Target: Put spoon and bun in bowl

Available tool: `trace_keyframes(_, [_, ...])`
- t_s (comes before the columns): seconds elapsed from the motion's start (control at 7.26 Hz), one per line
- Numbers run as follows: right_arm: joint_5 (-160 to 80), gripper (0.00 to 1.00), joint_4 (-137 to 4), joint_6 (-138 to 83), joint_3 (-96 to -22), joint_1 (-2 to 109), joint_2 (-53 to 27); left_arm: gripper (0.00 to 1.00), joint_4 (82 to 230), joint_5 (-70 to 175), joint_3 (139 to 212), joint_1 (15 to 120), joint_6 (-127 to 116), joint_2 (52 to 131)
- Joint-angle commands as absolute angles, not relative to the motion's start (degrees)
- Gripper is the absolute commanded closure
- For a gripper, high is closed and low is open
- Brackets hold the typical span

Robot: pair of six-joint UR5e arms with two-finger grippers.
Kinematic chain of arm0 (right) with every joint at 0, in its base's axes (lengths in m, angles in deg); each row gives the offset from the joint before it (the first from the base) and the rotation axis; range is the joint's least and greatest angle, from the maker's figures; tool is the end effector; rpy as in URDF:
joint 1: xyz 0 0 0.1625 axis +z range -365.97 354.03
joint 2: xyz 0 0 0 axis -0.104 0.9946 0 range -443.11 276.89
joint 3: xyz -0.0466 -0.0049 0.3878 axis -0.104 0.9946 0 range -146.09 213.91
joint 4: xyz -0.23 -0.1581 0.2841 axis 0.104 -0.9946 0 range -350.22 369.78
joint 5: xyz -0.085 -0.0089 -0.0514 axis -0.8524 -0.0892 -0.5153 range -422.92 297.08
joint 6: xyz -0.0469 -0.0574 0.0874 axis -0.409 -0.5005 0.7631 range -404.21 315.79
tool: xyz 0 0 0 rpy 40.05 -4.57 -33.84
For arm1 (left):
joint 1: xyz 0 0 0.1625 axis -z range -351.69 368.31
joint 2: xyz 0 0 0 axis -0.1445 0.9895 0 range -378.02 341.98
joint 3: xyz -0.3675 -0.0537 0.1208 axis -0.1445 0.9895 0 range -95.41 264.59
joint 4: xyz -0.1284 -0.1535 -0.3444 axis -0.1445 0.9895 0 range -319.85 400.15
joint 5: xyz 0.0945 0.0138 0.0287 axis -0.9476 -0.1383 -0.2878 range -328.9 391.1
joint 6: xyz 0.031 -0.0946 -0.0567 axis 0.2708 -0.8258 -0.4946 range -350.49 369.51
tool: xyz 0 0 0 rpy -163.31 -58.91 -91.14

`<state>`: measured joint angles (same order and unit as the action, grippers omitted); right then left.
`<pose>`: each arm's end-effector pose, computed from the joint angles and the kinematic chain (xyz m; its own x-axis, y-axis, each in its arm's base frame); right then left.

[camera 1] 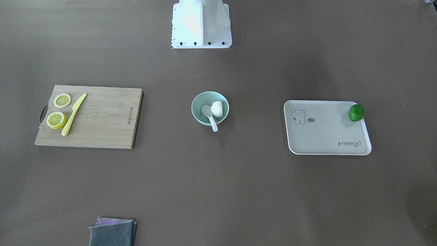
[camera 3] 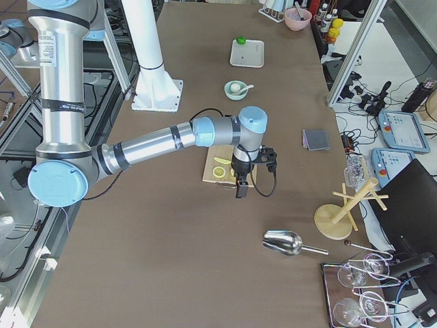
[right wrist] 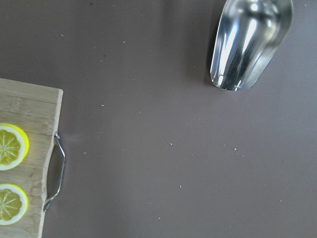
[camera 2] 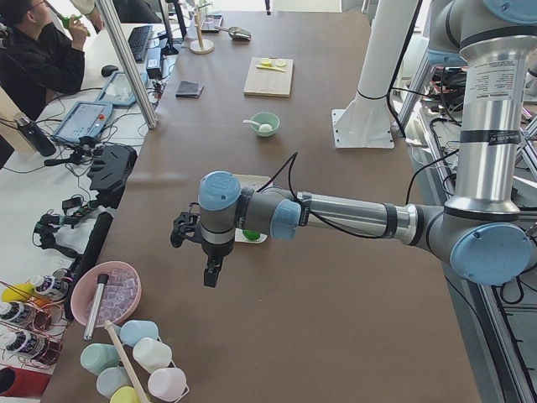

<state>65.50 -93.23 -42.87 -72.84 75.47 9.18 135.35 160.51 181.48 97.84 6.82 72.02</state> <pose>-0.0055 -0.4541 0.5464 0.7757 -0.1090 0.6216 0.1306 0.9914 0.0108 -0.0567 -0.4894 0.5734 0.7710 0.0934 -0.6300 0.0284 0.9831 0.1806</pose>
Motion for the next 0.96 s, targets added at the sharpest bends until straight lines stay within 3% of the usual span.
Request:
trace_keyframes(0.0, [67.0,0.00,-90.1,-49.1,-66.5,80.5,10.7,0.02,134.3,160.7,181.5,98.0,6.3,72.3])
trace_keyframes(0.83, [67.2,0.00,-87.2,-49.0,-66.4,83.0,12.3,0.02,134.3,160.8,181.4,98.0,6.4,71.8])
